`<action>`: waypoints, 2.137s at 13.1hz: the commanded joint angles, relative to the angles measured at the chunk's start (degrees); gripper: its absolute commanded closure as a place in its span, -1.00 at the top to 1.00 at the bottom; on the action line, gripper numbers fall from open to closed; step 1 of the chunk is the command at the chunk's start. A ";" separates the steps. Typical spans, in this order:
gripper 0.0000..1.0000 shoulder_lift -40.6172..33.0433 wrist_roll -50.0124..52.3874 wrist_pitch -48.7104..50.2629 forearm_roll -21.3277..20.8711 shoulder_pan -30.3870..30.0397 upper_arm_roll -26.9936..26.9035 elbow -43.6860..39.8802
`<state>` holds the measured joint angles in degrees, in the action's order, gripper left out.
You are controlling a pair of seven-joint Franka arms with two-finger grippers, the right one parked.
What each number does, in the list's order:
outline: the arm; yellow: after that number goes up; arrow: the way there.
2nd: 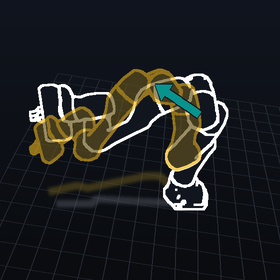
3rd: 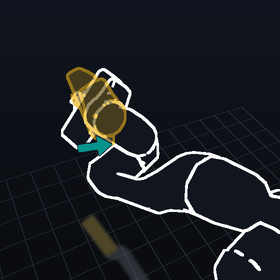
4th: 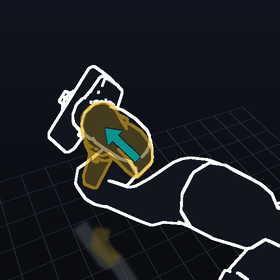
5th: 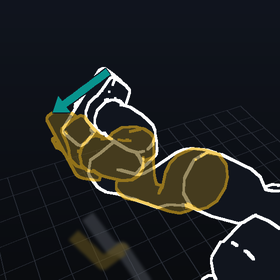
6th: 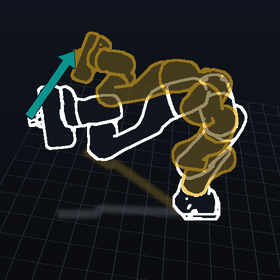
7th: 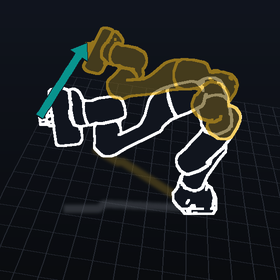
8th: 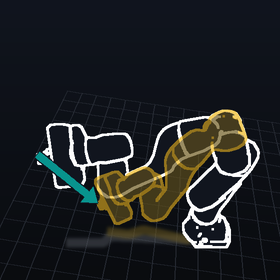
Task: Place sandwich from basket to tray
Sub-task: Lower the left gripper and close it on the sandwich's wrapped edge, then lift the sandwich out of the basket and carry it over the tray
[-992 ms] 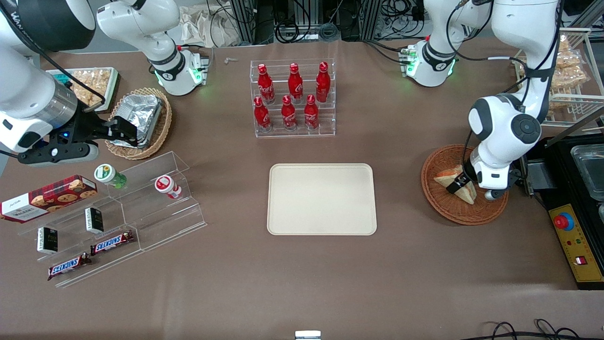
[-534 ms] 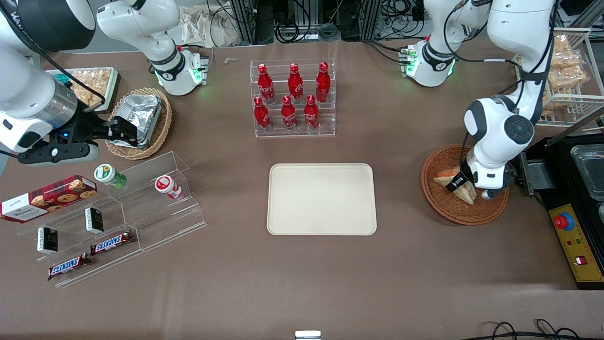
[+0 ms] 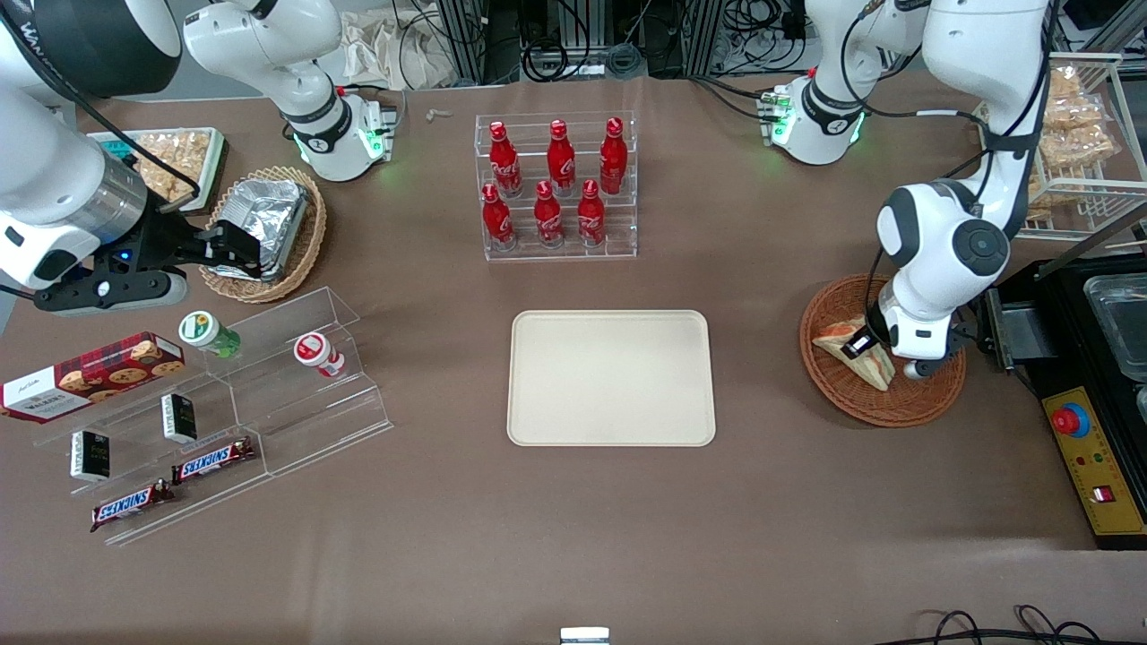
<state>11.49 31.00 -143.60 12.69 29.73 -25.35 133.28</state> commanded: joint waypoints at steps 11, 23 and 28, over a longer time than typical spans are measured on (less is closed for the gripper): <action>-1.00 -5.26 -26.95 48.06 -8.82 1.37 -3.49 -41.60; -1.00 13.98 -17.55 38.33 -7.68 3.67 17.51 -46.80; -1.00 19.88 -17.81 26.47 -7.41 3.84 20.96 -43.91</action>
<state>30.53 12.75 -113.94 4.79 33.90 -5.07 88.38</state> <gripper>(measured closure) 0.793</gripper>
